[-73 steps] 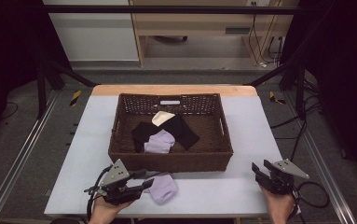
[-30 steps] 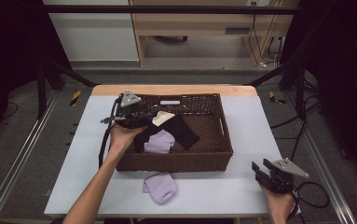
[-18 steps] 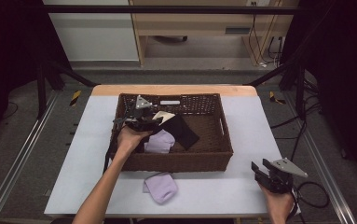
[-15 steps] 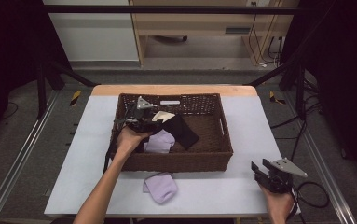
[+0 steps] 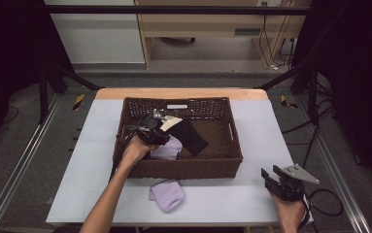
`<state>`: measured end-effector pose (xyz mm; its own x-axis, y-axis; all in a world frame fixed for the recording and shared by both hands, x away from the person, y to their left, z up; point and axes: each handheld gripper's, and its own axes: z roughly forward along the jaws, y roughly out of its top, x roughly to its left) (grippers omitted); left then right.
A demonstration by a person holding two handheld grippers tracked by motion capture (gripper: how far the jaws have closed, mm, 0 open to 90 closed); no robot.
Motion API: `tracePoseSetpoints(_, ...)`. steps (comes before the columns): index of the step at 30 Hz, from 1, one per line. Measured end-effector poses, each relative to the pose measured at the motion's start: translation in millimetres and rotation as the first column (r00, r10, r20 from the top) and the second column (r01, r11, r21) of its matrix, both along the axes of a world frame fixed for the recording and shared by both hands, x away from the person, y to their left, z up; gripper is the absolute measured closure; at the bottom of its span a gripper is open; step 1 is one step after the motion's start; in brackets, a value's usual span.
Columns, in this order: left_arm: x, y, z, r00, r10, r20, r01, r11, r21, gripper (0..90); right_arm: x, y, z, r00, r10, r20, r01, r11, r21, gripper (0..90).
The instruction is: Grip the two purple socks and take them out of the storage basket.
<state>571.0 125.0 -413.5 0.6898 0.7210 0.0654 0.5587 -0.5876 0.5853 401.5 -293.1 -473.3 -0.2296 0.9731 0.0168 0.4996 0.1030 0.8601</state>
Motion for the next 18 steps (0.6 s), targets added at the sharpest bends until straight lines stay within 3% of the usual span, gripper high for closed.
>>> tracePoseSetpoints(2, -0.2, -1.1, -0.7, 1.0, -0.005, 0.001, 0.005, 0.9999, 0.013, 51.3, -0.3, 0.0, 0.0, 1.0, 0.001, 0.0, -0.001, 1.0, -0.002, 50.8)
tracePoseSetpoints(3, -1.2, -4.1, -2.8, 0.9996, -0.023, 0.013, 0.023, 0.9987, 0.046, 51.1, -0.5, 0.5, 0.0, 1.0, 0.002, -0.002, -0.002, 1.0, -0.001, 50.8)
tracePoseSetpoints(5, -1.7, -6.0, -4.7, 0.9994, -0.034, 0.006, 0.034, 0.9967, 0.074, 51.4, -0.7, 0.7, 0.1, 1.0, 0.003, -0.002, -0.003, 1.0, 0.0, 50.7)
tracePoseSetpoints(8, -1.8, -7.6, -6.9, 0.9989, -0.046, -0.003, 0.046, 0.9954, 0.084, 52.7, -0.2, 0.2, -0.4, 1.0, 0.001, -0.002, -0.001, 1.0, -0.003, 50.7)
tracePoseSetpoints(11, -0.1, -8.0, -10.9, 0.9966, -0.066, -0.05, 0.07, 0.9937, 0.087, 54.2, -0.1, 0.3, -0.5, 1.0, 0.003, -0.002, -0.003, 1.0, -0.007, 50.6)
tracePoseSetpoints(15, 1.0, -8.5, -13.7, 0.9943, -0.072, -0.078, 0.081, 0.9895, 0.12, 63.0, -0.6, 0.2, -0.4, 1.0, 0.002, -0.004, -0.002, 1.0, 0.001, 50.3)
tracePoseSetpoints(18, 2.4, -8.5, -16.0, 0.9921, -0.05, -0.115, 0.064, 0.9909, 0.119, 73.9, -1.0, 0.5, -0.6, 1.0, 0.003, -0.005, -0.003, 1.0, 0.004, 50.5)
